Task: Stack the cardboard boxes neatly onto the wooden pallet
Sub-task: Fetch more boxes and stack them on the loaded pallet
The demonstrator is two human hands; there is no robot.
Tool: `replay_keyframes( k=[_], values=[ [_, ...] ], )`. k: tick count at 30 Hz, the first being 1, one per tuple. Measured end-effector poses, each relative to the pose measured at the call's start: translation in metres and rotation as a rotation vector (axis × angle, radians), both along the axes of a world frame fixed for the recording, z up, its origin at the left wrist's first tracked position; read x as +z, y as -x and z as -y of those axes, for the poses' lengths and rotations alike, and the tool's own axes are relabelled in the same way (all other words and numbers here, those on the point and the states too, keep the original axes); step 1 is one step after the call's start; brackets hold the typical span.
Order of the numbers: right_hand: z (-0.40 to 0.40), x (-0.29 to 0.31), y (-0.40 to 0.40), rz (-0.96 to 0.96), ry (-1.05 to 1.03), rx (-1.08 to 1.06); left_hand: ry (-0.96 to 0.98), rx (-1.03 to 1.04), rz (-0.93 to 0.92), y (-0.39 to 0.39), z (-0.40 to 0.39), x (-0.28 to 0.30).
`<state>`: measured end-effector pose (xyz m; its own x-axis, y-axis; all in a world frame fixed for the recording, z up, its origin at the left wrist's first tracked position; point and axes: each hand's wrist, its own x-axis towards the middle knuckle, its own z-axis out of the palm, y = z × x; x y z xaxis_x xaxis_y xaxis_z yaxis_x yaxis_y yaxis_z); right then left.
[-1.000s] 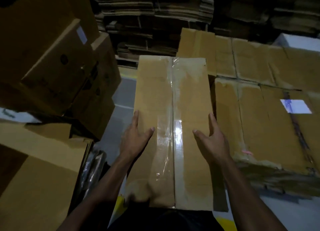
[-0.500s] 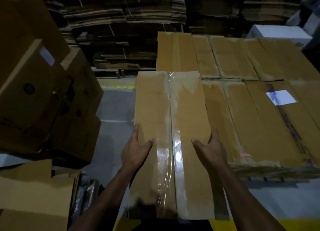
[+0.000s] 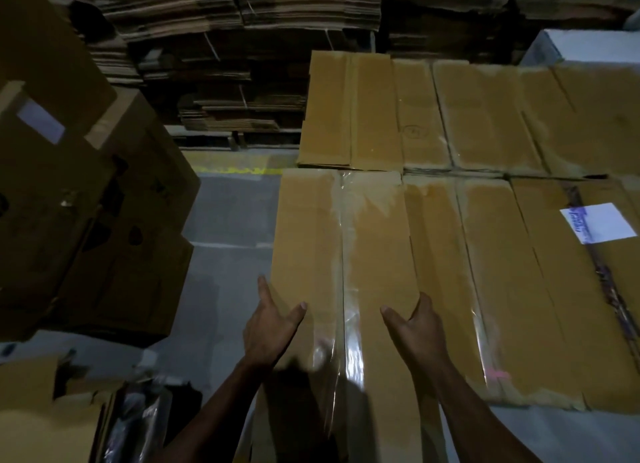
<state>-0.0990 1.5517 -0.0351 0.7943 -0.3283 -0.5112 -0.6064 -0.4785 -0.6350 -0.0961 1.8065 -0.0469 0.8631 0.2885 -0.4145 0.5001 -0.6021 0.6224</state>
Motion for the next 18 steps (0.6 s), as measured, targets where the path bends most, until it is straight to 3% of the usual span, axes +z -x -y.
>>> replay_keyframes(
  k=[18],
  values=[
    [0.016,-0.041,-0.038,0.068,-0.026,-0.020,0.084,0.030,-0.058,-0.052,0.014,-0.037]
  ],
)
